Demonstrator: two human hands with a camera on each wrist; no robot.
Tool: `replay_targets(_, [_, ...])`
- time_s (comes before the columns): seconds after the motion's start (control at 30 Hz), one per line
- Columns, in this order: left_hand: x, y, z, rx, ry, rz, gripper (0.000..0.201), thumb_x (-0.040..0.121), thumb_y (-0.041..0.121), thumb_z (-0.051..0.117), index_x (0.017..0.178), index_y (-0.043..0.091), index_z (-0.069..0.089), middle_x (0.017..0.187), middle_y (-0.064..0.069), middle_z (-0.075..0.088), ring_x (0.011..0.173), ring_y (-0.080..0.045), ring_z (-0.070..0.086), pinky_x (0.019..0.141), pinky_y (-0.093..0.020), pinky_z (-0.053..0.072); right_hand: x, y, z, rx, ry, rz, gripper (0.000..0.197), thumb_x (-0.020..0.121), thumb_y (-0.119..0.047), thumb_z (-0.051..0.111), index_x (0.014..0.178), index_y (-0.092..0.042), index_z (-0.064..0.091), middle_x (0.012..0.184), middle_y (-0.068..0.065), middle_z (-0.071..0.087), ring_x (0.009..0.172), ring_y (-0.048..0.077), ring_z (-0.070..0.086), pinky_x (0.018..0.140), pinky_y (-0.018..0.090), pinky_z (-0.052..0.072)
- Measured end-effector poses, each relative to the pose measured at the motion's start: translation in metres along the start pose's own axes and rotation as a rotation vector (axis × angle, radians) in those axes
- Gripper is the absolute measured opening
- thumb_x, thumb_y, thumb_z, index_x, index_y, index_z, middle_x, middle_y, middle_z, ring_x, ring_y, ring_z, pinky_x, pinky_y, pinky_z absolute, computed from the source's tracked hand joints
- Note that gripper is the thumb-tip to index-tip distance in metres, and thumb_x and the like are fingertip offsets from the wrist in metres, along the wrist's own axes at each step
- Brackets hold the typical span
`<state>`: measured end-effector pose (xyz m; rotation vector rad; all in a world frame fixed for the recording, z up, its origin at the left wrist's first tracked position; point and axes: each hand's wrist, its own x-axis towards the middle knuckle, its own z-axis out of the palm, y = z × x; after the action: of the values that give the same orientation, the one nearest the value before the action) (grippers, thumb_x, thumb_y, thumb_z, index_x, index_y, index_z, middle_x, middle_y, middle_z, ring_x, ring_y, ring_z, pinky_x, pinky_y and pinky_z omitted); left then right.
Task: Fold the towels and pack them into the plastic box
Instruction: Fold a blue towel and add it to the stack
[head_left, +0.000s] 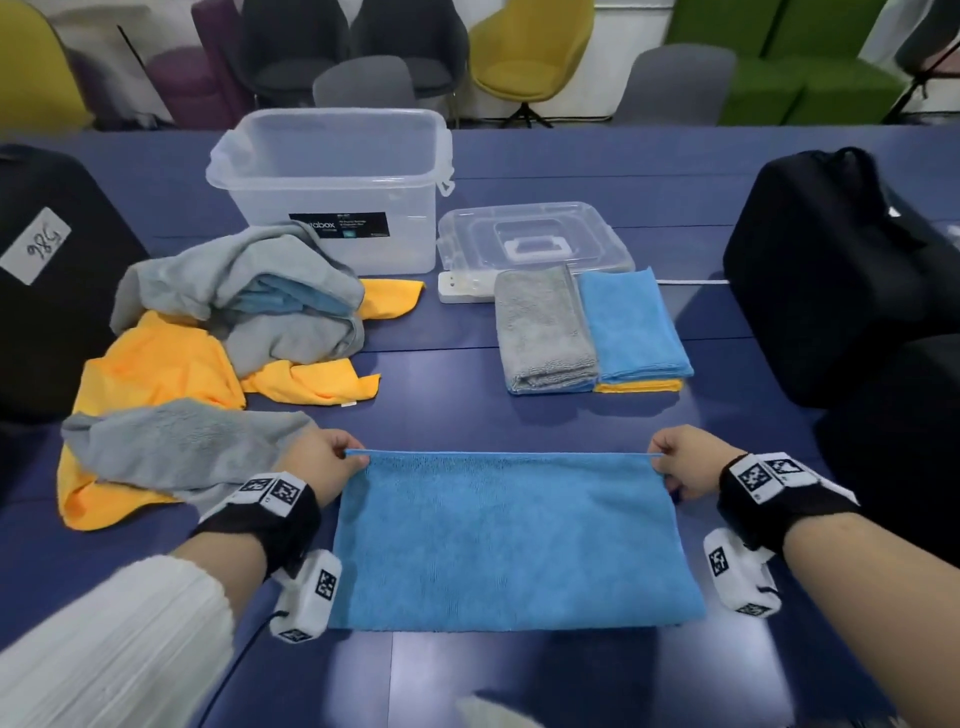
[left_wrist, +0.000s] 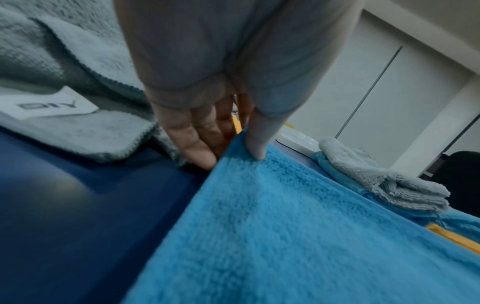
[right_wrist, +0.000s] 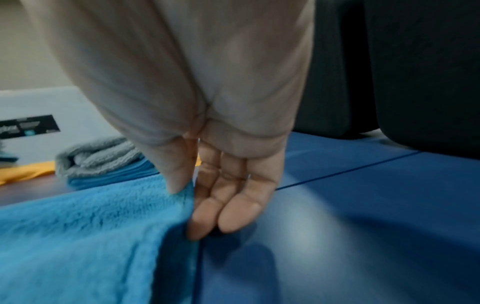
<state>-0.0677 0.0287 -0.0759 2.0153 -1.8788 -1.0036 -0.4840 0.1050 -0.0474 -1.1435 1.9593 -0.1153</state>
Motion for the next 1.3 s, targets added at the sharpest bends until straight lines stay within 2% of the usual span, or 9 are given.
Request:
replay_targets(0.13, [0.003, 0.009, 0.006, 0.161, -0.008, 0.024, 0.010, 0.077, 0.010, 0.071, 0.071, 0.015, 0.065, 0.078, -0.007, 0.063, 0.075, -0.022, 0.059, 0.065, -0.026, 0.043, 0.005, -0.004, 0.005, -0.260, 0.081, -0.035, 0.021, 0.087, -0.005, 0.054, 0.069, -0.015, 0.051, 0.066, 0.002, 0.061, 0.066, 0.023, 0.061, 0.064, 0.032, 0.054])
replay_targets(0.27, [0.006, 0.012, 0.010, 0.251, -0.042, 0.087, 0.017, 0.075, 0.012, 0.072, 0.073, 0.022, 0.059, 0.098, -0.006, 0.049, 0.093, -0.018, 0.050, 0.086, -0.027, 0.042, 0.006, -0.008, 0.011, -0.418, 0.108, -0.079, 0.027, 0.081, -0.003, 0.055, 0.067, -0.022, 0.042, 0.086, 0.002, 0.046, 0.078, 0.024, 0.053, 0.060, 0.028, 0.039])
replay_targets(0.33, [0.005, 0.014, 0.012, 0.278, -0.096, 0.080, 0.018, 0.076, 0.012, 0.069, 0.071, 0.024, 0.056, 0.093, -0.005, 0.055, 0.090, -0.021, 0.056, 0.079, -0.028, 0.045, 0.007, -0.010, 0.014, -0.432, 0.111, -0.113, 0.027, 0.079, -0.001, 0.055, 0.068, -0.021, 0.041, 0.085, -0.001, 0.037, 0.073, 0.022, 0.047, 0.054, 0.022, 0.031])
replay_targets(0.53, [-0.001, 0.024, 0.004, 0.219, -0.160, 0.070, 0.011, 0.075, 0.012, 0.075, 0.074, 0.015, 0.064, 0.073, 0.006, 0.060, 0.070, -0.012, 0.055, 0.057, -0.020, 0.039, 0.004, -0.008, 0.017, -0.498, 0.079, -0.105, 0.021, 0.077, -0.003, 0.052, 0.068, -0.017, 0.039, 0.072, -0.001, 0.048, 0.078, 0.026, 0.051, 0.053, 0.025, 0.036])
replay_targets(0.77, [-0.014, 0.038, -0.039, -0.305, -0.074, 0.060, 0.010, 0.076, 0.012, 0.078, 0.081, 0.004, 0.073, 0.077, -0.014, 0.071, 0.072, -0.025, 0.065, 0.069, -0.036, 0.055, -0.015, -0.002, -0.025, -0.101, 0.269, -0.261, 0.022, 0.072, 0.002, 0.058, 0.067, -0.017, 0.049, 0.067, -0.001, 0.050, 0.059, 0.016, 0.044, 0.051, 0.023, 0.037])
replay_targets(0.93, [-0.023, 0.059, -0.070, -0.573, -0.079, 0.125, 0.007, 0.081, 0.001, 0.067, 0.078, 0.002, 0.073, 0.079, -0.010, 0.071, 0.072, -0.019, 0.065, 0.061, -0.017, 0.056, -0.022, -0.005, -0.065, -0.061, 0.417, -0.483, 0.038, 0.073, 0.005, 0.063, 0.063, -0.032, 0.063, 0.057, -0.005, 0.052, 0.050, 0.006, 0.043, 0.054, 0.014, 0.035])
replay_targets(1.03, [-0.022, 0.062, -0.083, -0.630, -0.106, 0.158, 0.030, 0.084, -0.001, 0.062, 0.063, 0.015, 0.075, 0.067, 0.001, 0.070, 0.060, -0.008, 0.064, 0.057, -0.016, 0.054, -0.032, -0.011, -0.082, 0.076, 0.408, -0.556, 0.033, 0.073, 0.007, 0.071, 0.066, -0.025, 0.068, 0.062, 0.004, 0.057, 0.054, 0.005, 0.043, 0.058, 0.018, 0.038])
replay_targets(1.13, [-0.020, 0.063, -0.095, -0.690, -0.072, 0.182, 0.028, 0.085, -0.003, 0.061, 0.064, 0.012, 0.071, 0.064, 0.003, 0.068, 0.060, -0.010, 0.062, 0.057, -0.016, 0.054, -0.051, -0.022, -0.092, 0.286, 0.344, -0.655, 0.017, 0.074, 0.008, 0.074, 0.075, -0.009, 0.071, 0.074, 0.015, 0.067, 0.068, 0.009, 0.056, 0.067, 0.016, 0.046])
replay_targets(1.3, [-0.017, 0.061, -0.110, -0.661, 0.028, 0.216, 0.009, 0.063, 0.019, 0.082, 0.066, 0.020, 0.074, 0.067, 0.005, 0.069, 0.064, -0.008, 0.064, 0.056, -0.017, 0.053, -0.053, -0.026, -0.102, 0.318, 0.374, -0.727, 0.025, 0.074, 0.013, 0.071, 0.076, -0.012, 0.071, 0.076, -0.011, 0.072, 0.071, -0.003, 0.063, 0.077, 0.008, 0.049])
